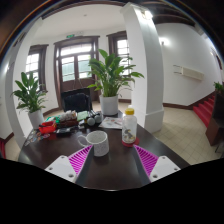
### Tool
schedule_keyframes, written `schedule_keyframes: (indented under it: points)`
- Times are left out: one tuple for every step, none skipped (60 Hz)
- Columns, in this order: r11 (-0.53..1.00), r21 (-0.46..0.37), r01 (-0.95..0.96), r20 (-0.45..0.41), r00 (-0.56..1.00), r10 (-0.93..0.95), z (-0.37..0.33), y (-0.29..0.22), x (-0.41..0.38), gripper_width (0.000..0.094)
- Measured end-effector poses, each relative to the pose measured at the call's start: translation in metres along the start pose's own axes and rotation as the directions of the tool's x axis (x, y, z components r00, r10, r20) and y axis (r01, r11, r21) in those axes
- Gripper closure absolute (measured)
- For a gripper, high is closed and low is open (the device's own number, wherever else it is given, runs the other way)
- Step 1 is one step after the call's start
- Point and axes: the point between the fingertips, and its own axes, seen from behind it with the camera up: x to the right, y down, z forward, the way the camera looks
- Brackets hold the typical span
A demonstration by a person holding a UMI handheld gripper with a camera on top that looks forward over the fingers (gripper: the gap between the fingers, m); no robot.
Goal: Pour water
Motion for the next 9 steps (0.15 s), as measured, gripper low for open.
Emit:
schedule_keyframes:
  points:
    - [1.000,0.001,0.002,0.003,1.000,-0.002,-0.001,0.000,-0.002,0.0160]
    - [1.000,0.002,0.003,0.007,1.000,-0.003,-0.003,0.000,-0.003,0.0160]
    - [1.000,0.003,0.005,0.012,1.000,-0.005,-0.004,0.000,-0.006,0.0161]
    - [1.000,0.005,0.007,0.017,1.000,-0.007,-0.005,0.000,-0.008,0.0161]
    - [1.000,0.008,0.008,0.023,1.000,-0.009,-0.005,-0.001,-0.011,0.0161]
    - [1.000,0.010,0.011,0.025,1.000,-0.011,-0.006,-0.001,-0.013,0.0162]
    - [1.000,0.013,0.013,0.027,1.000,-0.013,-0.008,-0.001,-0.015,0.0163]
    - [1.000,0.015,0.014,0.030,0.999,-0.015,-0.009,-0.002,-0.017,0.0161]
    - [1.000,0.017,0.016,0.032,0.999,-0.017,-0.010,-0.002,-0.019,0.0162]
